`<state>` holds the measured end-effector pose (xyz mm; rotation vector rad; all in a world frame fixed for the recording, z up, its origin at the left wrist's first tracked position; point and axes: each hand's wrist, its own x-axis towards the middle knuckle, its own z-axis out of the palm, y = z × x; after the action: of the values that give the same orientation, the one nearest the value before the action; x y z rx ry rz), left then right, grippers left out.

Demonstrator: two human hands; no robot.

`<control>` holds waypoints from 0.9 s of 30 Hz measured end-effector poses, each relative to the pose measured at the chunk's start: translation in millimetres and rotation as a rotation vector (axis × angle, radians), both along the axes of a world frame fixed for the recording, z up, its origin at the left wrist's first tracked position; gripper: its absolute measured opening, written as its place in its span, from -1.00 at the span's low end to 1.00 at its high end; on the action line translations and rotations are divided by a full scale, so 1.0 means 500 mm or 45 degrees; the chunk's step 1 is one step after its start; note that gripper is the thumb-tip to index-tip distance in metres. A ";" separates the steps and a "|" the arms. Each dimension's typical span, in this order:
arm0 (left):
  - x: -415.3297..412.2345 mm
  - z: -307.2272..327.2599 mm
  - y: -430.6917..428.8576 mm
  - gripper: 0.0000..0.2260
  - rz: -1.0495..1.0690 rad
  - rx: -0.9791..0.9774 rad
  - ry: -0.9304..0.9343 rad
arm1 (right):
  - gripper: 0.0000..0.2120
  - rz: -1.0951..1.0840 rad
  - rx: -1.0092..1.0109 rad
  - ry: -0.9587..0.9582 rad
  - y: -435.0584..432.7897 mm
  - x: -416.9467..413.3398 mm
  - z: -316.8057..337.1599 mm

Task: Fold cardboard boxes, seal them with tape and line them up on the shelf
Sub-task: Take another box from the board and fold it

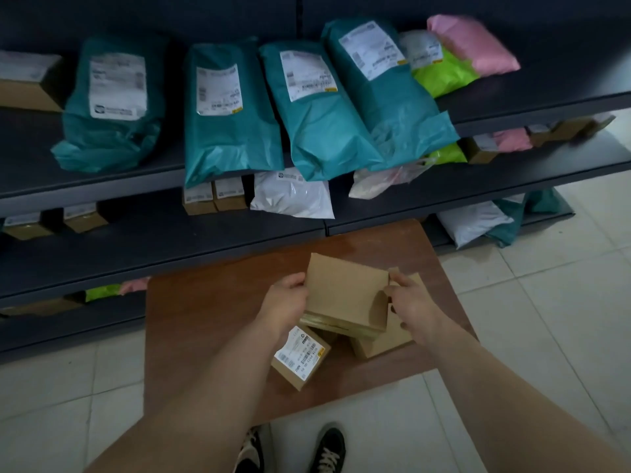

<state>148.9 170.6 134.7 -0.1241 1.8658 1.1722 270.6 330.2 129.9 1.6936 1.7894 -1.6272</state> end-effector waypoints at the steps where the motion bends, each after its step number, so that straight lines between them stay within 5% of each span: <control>1: -0.004 0.014 -0.001 -0.62 0.006 0.004 0.013 | -0.63 0.002 -0.005 0.017 0.001 -0.005 0.013; 15: -0.045 0.355 -0.023 -0.72 0.205 0.236 0.254 | -0.74 0.225 0.155 0.070 0.018 -0.091 0.385; 27: -0.107 0.759 -0.034 -0.89 0.243 0.480 0.585 | -0.76 0.490 0.435 0.262 0.014 -0.162 0.843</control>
<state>95.2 153.4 514.0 0.1988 2.0088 1.7807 189.5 337.4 551.3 1.2114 2.4275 -1.4304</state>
